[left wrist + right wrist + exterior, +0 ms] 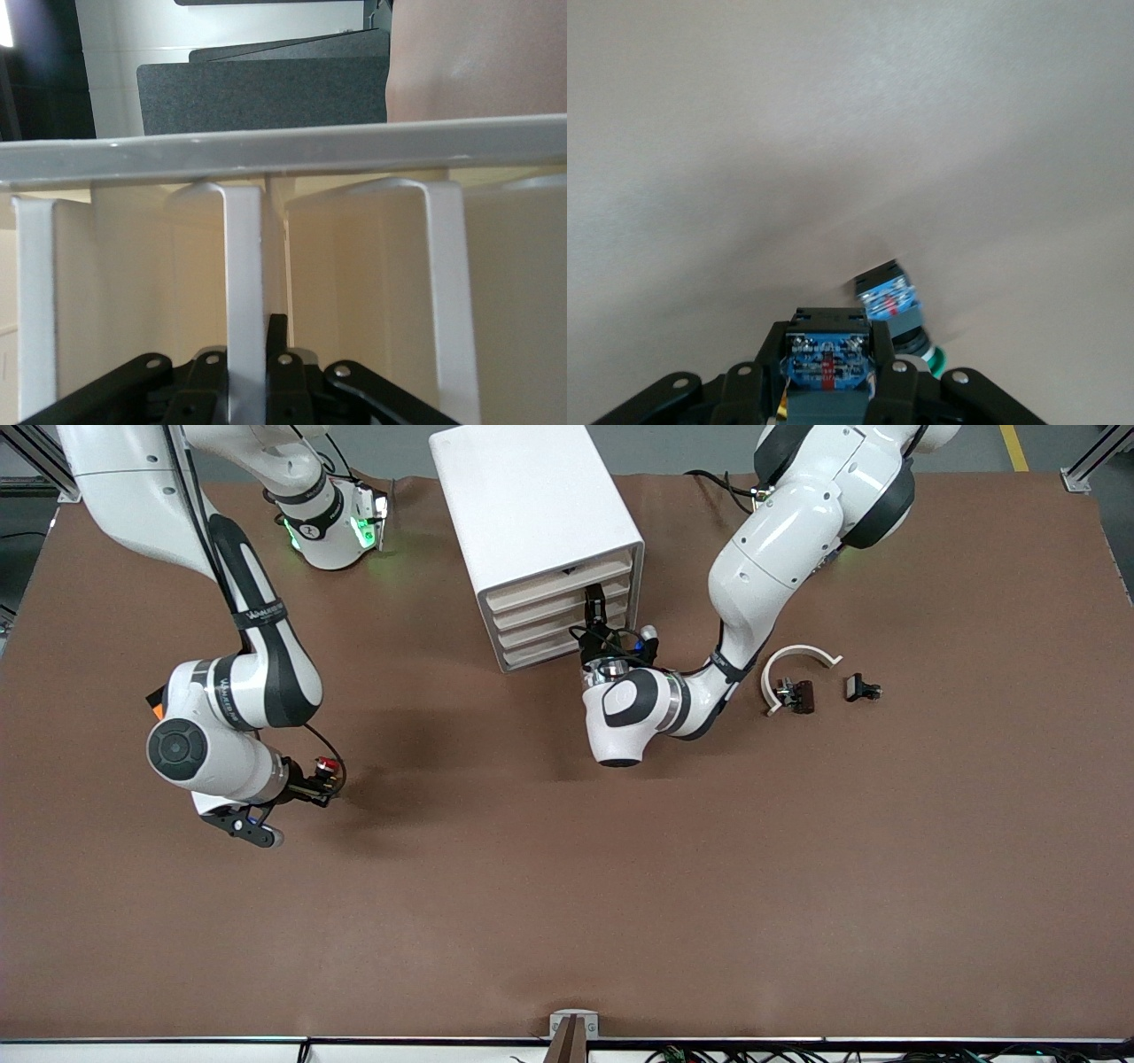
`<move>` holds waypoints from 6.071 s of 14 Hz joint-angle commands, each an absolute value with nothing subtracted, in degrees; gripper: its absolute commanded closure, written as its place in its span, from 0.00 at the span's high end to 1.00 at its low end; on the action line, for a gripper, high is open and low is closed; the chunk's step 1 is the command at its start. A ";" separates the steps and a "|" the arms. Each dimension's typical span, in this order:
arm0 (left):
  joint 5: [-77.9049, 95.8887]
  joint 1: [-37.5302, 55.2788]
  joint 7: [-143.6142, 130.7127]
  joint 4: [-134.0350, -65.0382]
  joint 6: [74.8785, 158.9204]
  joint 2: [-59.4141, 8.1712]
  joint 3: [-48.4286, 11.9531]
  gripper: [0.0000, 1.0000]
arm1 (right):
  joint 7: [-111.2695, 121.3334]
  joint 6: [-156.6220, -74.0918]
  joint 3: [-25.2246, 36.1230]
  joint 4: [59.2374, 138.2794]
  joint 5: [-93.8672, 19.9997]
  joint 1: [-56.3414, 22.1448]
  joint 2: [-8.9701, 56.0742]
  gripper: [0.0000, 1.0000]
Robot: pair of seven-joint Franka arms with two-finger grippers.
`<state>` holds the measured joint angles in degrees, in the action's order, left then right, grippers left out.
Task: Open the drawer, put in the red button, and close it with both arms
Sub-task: 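Pull the uppermost drawer open with the left gripper while the right gripper lifts the button, then lower the red button into the open drawer and open the right gripper, then withdraw the right gripper while the left gripper moves to the drawer front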
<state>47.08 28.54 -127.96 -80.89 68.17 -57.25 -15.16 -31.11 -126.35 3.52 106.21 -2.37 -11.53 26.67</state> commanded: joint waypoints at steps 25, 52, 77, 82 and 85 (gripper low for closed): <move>47.99 17.49 -126.83 -73.30 71.63 -57.83 -8.44 0.22 | -89.79 -113.38 3.69 84.82 -2.03 -47.96 23.56 0.00; 46.59 9.32 -119.79 -73.30 71.46 -55.90 -14.24 1.00 | -100.63 -114.35 3.52 85.78 5.80 -62.75 31.28 0.00; 7.04 16.96 -73.04 -70.75 99.66 -44.12 -14.50 1.00 | -47.43 -97.14 3.87 81.83 1.23 -36.06 16.80 1.00; 0.81 19.77 -67.96 -70.75 105.20 -43.86 -14.41 1.00 | -21.58 -85.54 3.96 81.74 -0.44 -21.30 11.79 1.00; 0.44 20.39 -60.13 -71.01 105.56 -44.12 -14.41 1.00 | -8.74 -80.26 4.04 81.74 -0.35 -12.86 10.02 1.00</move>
